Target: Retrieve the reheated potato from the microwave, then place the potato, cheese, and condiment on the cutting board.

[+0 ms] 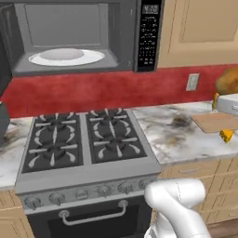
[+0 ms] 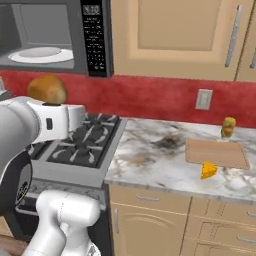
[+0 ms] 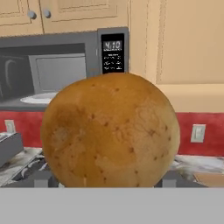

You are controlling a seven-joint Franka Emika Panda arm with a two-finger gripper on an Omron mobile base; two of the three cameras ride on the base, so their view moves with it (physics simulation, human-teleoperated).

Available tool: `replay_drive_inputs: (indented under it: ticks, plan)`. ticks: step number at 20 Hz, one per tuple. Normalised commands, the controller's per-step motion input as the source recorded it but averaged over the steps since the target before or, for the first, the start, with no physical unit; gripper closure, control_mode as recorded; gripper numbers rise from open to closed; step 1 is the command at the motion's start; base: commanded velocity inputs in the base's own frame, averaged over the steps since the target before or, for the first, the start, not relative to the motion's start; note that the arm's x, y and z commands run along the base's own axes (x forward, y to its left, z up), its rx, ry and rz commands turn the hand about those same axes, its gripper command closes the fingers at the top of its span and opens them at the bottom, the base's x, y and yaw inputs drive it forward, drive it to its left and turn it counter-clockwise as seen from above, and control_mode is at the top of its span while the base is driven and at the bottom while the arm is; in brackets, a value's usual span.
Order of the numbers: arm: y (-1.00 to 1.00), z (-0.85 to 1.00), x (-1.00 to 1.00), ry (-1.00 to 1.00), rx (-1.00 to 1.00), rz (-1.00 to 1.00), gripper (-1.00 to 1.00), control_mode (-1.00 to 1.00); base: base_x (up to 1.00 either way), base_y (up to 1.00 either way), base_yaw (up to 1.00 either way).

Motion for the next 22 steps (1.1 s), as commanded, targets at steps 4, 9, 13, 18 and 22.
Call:
replay_drive_inputs:
  ticks: [4, 9, 13, 18, 22]
  plan:
    - [0.0, 0.0, 0.0, 0.0, 0.0, 0.0, 1.0, 1.0, 0.0, -1.0, 0.0]
    - [0.0, 0.0, 0.0, 0.0, 0.0, 0.0, 1.0, 1.0, 0.0, -0.94, 0.0]
    - [0.0, 0.0, 0.0, 0.0, 0.0, 0.0, 1.0, 1.0, 0.0, -0.79, 0.0]
    - [0.0, 0.0, 0.0, 0.0, 0.0, 0.0, 1.0, 1.0, 0.28, -0.51, 0.0]
    - [0.0, 0.0, 0.0, 0.0, 0.0, 0.0, 1.0, 1.0, 0.56, -0.18, 0.0]
